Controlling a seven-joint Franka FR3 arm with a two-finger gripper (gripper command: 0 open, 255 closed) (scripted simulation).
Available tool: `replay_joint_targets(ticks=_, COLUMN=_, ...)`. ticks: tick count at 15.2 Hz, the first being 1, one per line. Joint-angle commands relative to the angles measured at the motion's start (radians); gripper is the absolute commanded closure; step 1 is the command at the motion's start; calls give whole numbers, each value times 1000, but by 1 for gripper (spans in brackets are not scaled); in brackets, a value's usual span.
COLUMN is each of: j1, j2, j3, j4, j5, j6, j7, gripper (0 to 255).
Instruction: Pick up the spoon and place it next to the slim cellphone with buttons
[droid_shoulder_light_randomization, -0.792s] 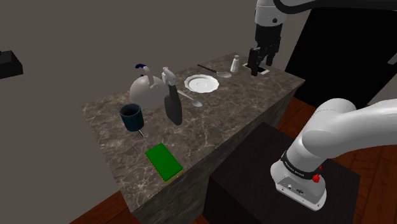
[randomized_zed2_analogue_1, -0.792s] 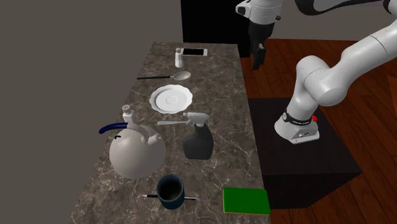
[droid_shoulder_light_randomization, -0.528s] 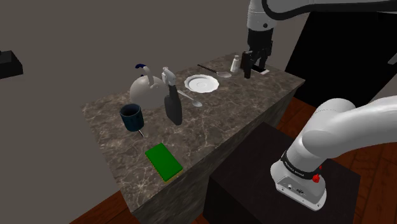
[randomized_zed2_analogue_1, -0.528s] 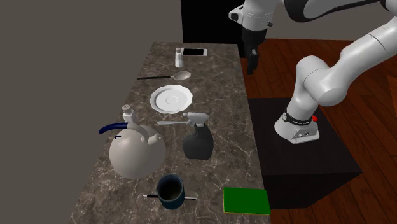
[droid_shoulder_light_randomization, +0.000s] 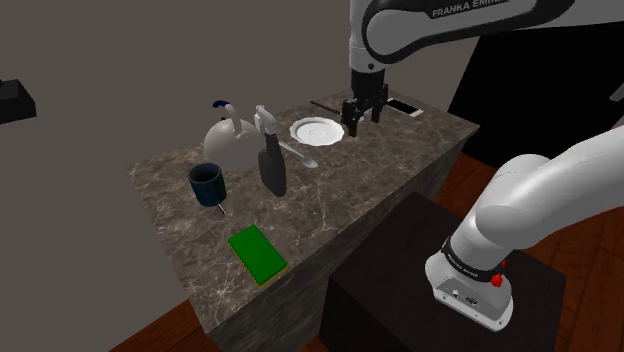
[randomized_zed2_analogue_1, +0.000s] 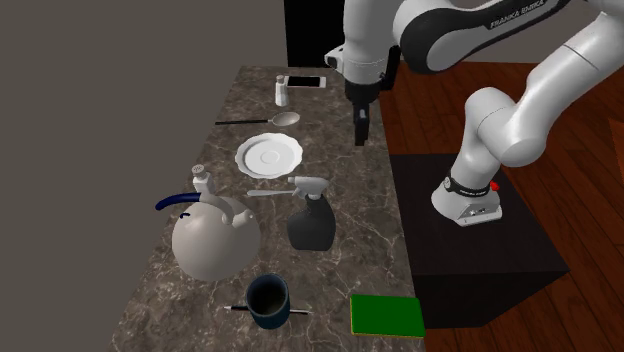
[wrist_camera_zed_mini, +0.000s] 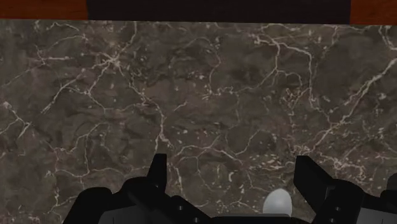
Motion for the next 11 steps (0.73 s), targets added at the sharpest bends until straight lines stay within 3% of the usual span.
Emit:
replay_joint_targets(ticks=1, j1=4, j2=82, j3=11, j4=24, j5=8, j6=64, j7=17, gripper=0)
replay_joint_targets(ticks=11, j1=20, j2=451, j3=50, j4=193, j5=19, j6=285, j7=80, gripper=0)
